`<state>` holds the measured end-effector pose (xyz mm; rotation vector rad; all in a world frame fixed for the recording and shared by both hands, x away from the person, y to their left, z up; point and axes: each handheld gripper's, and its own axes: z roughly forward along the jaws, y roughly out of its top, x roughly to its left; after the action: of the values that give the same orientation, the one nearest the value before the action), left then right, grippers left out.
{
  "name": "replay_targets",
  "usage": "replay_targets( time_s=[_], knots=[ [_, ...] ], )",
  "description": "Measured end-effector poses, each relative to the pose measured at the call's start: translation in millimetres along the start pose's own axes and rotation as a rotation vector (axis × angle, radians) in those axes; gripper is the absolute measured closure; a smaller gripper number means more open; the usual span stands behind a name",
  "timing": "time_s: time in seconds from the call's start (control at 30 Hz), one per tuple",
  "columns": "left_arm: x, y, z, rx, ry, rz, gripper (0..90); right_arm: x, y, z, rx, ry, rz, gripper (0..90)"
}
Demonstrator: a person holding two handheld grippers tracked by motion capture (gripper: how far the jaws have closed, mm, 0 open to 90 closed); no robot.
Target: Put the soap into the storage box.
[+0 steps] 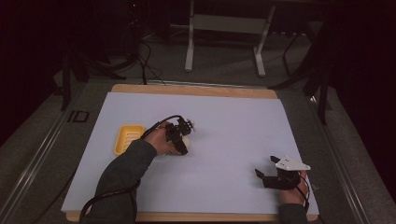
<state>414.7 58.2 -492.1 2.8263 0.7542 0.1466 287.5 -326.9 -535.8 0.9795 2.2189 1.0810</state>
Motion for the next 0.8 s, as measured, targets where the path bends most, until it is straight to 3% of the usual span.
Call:
replay_targets(
  time_s=[0.43,0.8],
  knots=[
    [0.9,-6.1,-8.3,-0.002,-0.008,-0.004,24.0,0.1,0.0,0.0,0.000,0.000,-0.001,16.1],
    [3.4,-11.7,-22.5,-0.014,0.001,-0.043,24.0,0.1,0.0,0.0,0.000,-0.001,0.000,16.1]
  ],
)
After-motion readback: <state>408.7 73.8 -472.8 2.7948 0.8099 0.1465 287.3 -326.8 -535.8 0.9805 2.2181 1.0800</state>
